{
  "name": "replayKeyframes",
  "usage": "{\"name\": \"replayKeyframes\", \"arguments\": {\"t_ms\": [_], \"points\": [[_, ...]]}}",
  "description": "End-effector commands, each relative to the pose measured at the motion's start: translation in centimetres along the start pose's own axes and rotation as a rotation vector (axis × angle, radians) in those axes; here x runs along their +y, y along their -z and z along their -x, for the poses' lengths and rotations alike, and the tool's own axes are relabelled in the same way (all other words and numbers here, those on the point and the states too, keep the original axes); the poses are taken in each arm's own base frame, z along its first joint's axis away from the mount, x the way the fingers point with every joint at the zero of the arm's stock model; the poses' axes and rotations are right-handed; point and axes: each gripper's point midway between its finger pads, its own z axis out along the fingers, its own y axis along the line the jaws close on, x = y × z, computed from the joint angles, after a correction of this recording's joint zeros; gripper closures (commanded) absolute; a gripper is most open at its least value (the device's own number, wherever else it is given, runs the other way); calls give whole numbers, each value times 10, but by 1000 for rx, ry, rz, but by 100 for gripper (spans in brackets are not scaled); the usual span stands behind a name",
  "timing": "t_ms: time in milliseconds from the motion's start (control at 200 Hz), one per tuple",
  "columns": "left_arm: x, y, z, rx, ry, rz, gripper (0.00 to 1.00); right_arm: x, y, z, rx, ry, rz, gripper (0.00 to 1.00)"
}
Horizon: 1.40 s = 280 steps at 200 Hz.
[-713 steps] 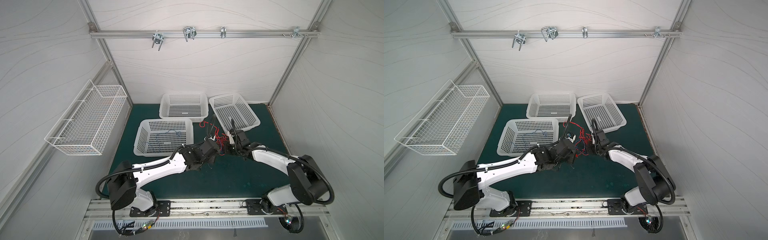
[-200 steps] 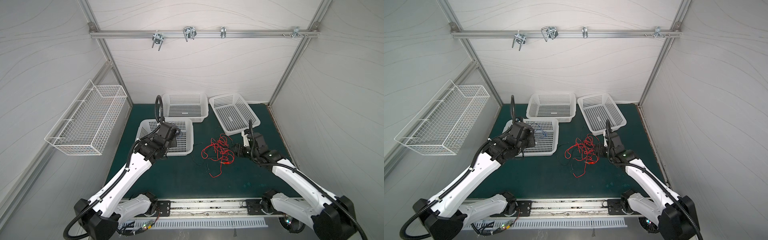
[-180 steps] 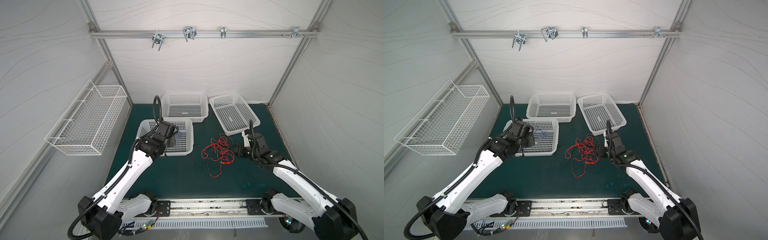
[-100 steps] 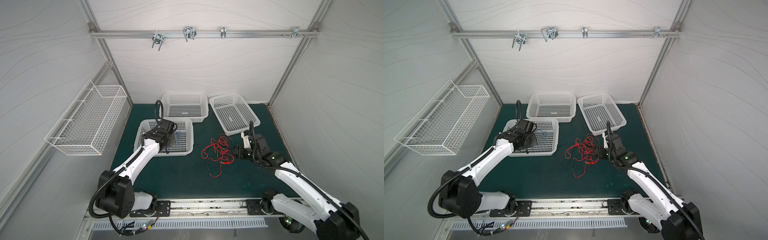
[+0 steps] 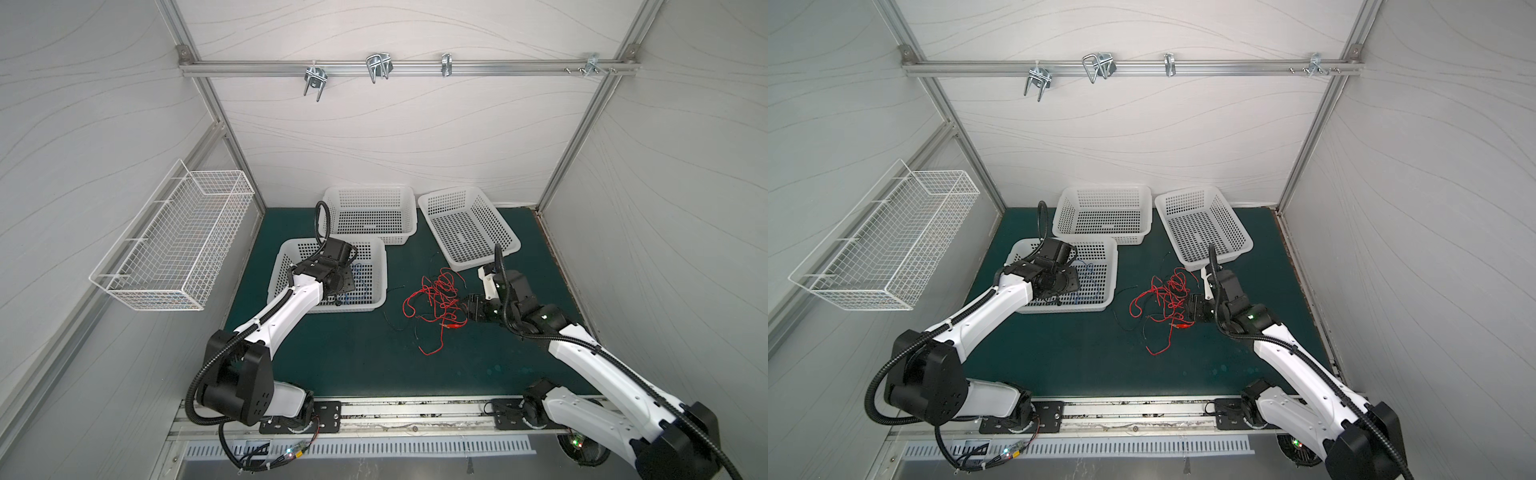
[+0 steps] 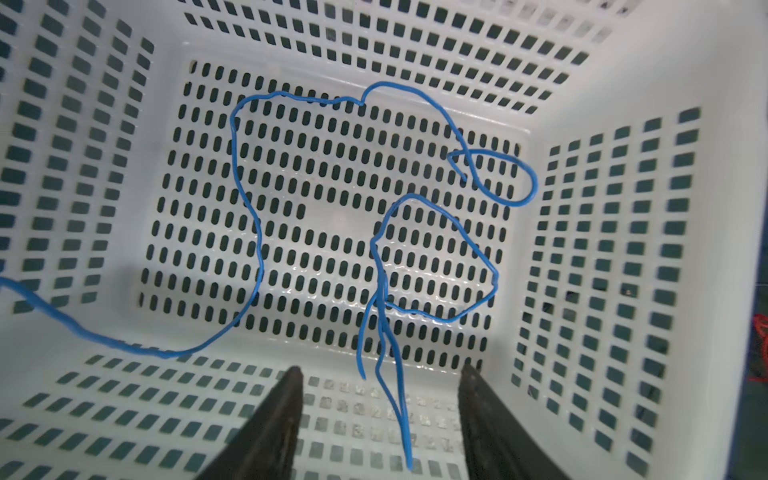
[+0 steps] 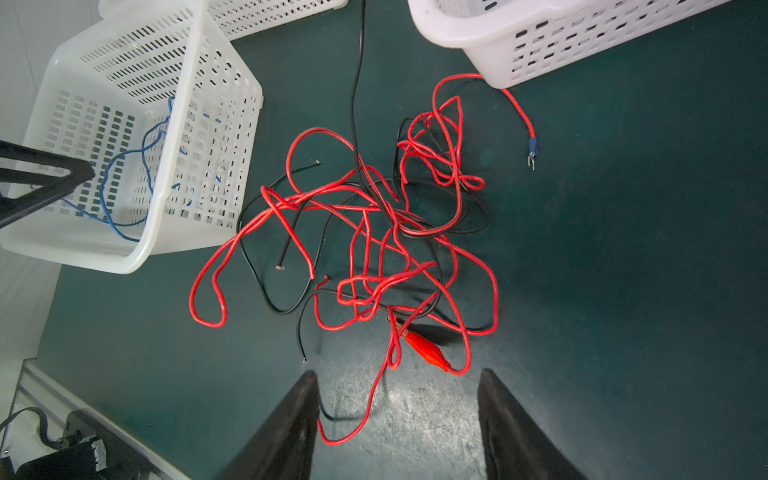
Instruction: Untangle the cables
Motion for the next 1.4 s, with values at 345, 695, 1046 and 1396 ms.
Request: {"name": "replayKeyframes", "arguments": {"t_ms": [345, 695, 1046, 1396], "points": [[-80, 99, 15, -208, -48, -586, 8, -22, -17, -9, 55, -18, -122, 40], [-127, 97, -36, -138, -166, -646, 1, -2, -31, 3, 75, 9, -42, 44], [-160, 88, -61, -100, -240, -659, 1, 22, -44, 37, 46, 64, -1, 47], [-164, 83, -65, -94, -258, -634, 1, 34, -99, 78, 47, 76, -20, 51]]}}
